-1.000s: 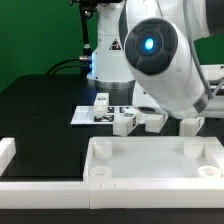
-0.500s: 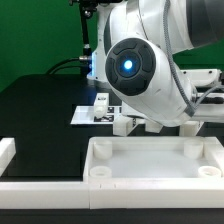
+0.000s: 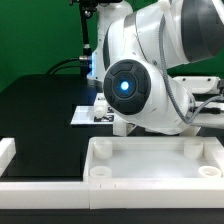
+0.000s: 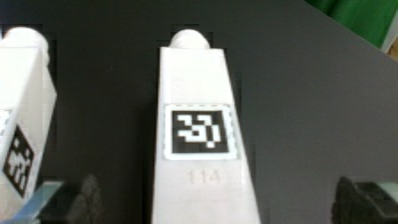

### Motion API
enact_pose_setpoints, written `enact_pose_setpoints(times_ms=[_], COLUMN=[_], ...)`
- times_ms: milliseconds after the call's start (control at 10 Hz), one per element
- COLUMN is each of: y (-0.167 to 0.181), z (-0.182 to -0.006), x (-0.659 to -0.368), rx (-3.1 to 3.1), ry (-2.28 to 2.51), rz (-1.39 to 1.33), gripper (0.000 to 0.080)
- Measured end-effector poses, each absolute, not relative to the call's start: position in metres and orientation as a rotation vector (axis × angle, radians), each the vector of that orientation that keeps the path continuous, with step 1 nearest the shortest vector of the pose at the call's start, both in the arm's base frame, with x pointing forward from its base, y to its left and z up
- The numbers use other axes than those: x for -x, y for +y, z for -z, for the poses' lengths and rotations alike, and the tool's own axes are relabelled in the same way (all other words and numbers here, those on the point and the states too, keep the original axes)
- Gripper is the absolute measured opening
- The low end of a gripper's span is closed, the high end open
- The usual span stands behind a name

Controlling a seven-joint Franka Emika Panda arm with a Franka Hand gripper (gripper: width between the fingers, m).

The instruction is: Assemble desk

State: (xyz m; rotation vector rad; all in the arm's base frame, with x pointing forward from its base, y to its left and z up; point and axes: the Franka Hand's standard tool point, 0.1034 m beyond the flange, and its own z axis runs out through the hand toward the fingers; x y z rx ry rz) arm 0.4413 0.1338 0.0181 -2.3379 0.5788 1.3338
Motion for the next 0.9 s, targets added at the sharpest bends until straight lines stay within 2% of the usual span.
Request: enact_pose_setpoints(times_ms=[200, 400, 500, 600, 700, 900], y=[0.134, 0.135, 0.135, 0.135, 0.136, 0.128], z=[-0.018, -0.018, -0.018, -0.019, -0.024, -0.053], x=[-0.441, -0.441, -0.441, -0.441, -0.445, -0.456], rx=[2.338, 2.339, 2.339, 2.339, 2.347, 2.352], ry=[0.578, 0.576, 0.575, 0.574, 0.567, 0.541], rz=[-1.334, -1.335, -1.335, -1.335, -1.321, -1.292], gripper=[0.0649, 0.0374, 0.0374, 0.0281, 0.0281, 0.0281])
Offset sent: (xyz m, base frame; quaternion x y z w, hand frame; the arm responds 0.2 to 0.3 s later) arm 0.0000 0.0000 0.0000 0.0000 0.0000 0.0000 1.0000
